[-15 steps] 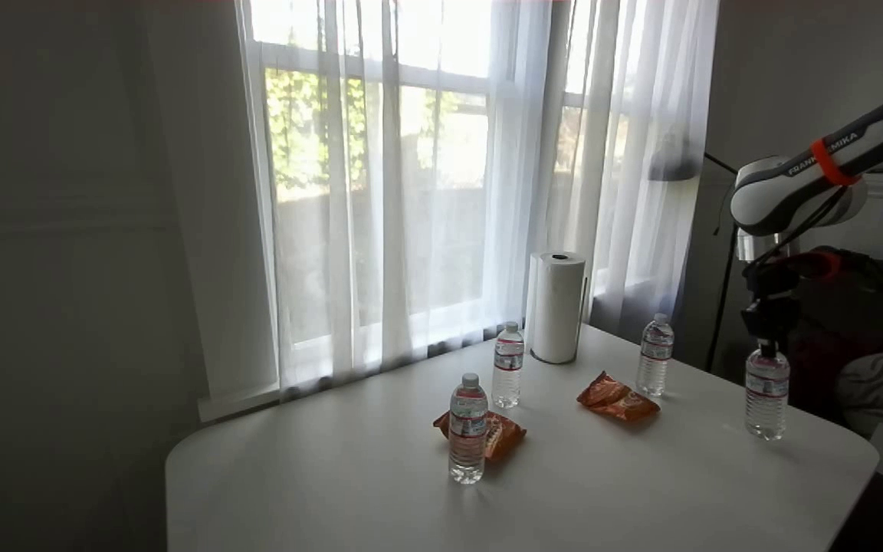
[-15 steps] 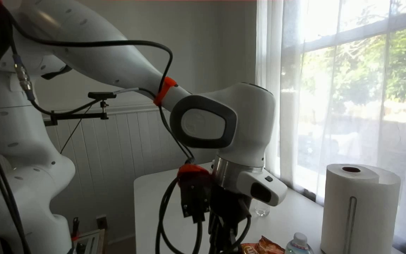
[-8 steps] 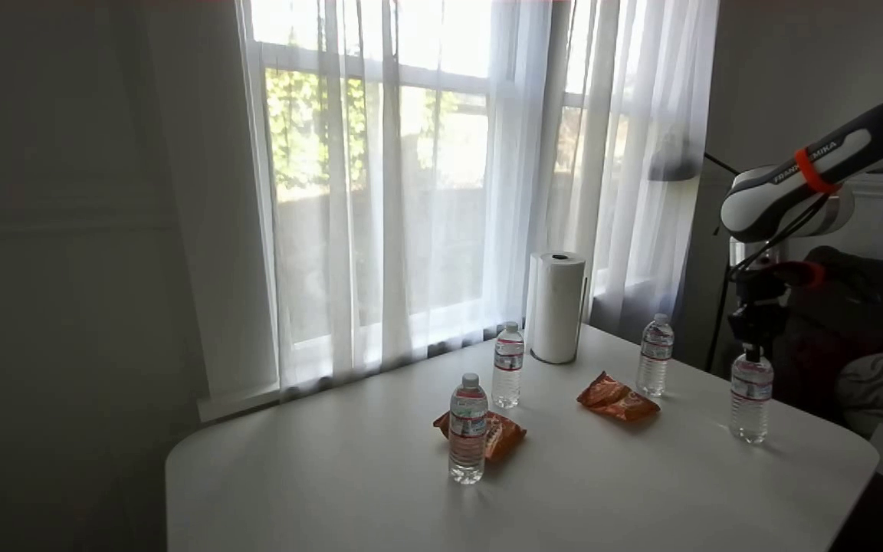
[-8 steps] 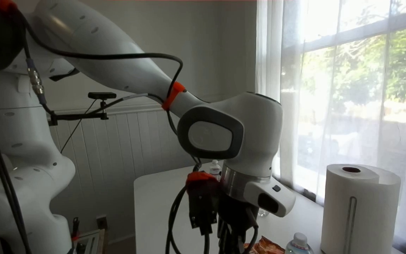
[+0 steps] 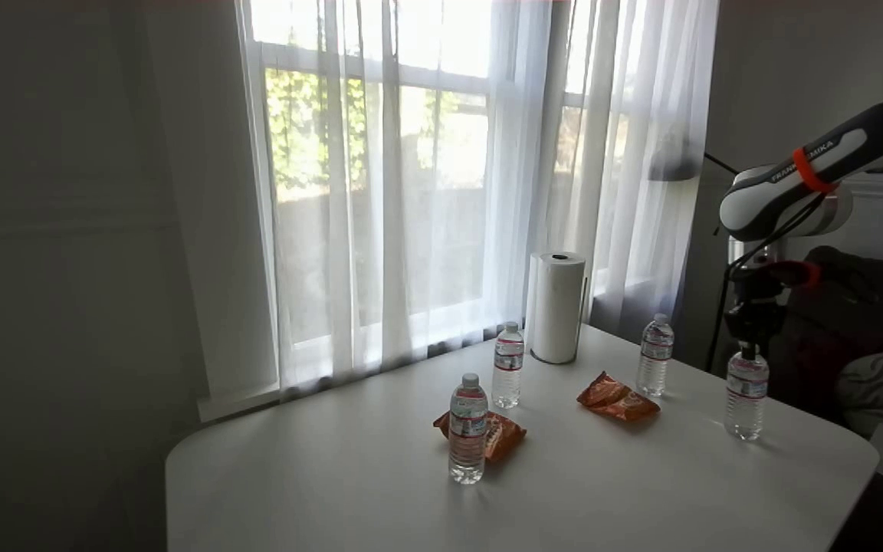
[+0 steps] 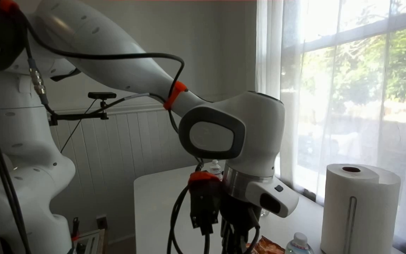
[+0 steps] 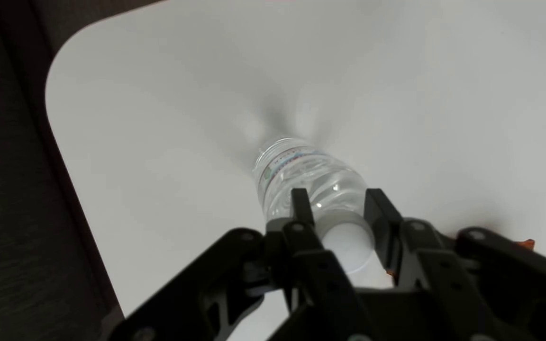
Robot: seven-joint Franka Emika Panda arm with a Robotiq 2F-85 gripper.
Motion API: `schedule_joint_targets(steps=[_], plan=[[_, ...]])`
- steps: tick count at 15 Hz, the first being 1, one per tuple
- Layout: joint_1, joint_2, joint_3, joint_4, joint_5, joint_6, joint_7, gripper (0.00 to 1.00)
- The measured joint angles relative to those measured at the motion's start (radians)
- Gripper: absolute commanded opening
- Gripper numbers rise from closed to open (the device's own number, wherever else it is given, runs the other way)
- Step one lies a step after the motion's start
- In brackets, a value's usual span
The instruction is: Pick up the water bottle to the right and move it further to the right on the table, pick up one orange packet and put it next to the water bottle on the right, pick up the bottommost water bottle and place it a little behind the water bottle on the right, pick up the orange packet to the left and put it next to the water bottle by itself
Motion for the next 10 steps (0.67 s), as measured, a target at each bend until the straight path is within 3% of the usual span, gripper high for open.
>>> schedule_joint_targets(steps=[5,10], plan=[[0.000,0.001,0.000,0.015,0.000,0.000,0.014,0.98],[0.005,0.000,0.007,0.032,-0.002,-0.001,0.020,1.00]])
